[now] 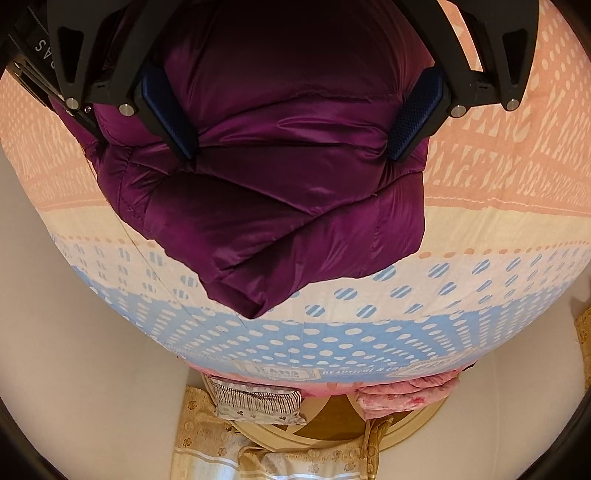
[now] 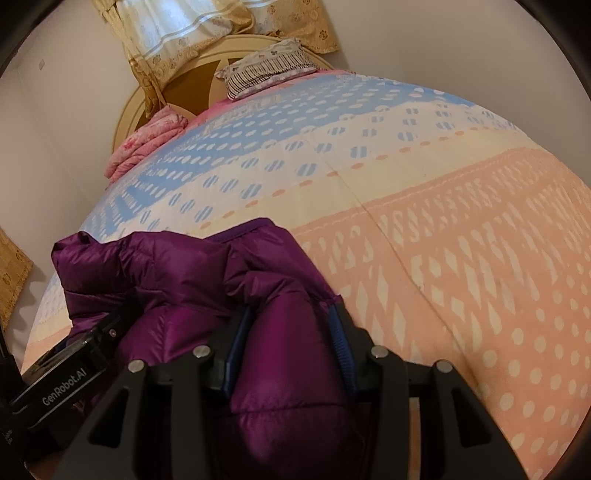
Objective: Fold large clothes
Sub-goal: 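Grasp the folded purple jacket with both grippers and lift it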
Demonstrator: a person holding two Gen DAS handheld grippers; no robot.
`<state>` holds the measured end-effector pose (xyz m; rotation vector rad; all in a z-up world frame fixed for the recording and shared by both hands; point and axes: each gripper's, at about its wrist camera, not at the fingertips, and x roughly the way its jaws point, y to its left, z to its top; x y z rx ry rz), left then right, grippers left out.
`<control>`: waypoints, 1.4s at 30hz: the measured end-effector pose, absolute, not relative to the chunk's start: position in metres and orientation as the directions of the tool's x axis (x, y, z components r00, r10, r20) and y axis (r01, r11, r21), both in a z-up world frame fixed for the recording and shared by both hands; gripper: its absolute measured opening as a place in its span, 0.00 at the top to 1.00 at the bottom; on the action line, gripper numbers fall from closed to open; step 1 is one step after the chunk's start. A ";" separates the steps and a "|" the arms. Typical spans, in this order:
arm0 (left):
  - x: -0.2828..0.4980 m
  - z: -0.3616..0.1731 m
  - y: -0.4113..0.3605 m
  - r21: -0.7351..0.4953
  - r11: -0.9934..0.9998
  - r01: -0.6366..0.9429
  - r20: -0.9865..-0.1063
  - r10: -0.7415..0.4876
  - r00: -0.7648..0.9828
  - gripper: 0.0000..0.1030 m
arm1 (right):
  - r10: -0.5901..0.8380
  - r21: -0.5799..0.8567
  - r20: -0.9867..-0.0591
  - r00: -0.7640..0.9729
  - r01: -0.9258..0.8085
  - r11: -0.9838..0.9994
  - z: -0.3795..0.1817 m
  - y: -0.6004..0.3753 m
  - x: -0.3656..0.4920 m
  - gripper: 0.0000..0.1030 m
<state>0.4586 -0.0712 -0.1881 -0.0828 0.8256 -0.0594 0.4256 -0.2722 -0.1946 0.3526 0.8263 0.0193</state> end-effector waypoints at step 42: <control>0.467 -0.201 -0.079 -0.023 1.000 0.014 -0.765 -0.027 0.643 0.01 | 0.098 0.229 -0.762 0.640 0.125 0.965 -0.199 -0.264 0.435 0.52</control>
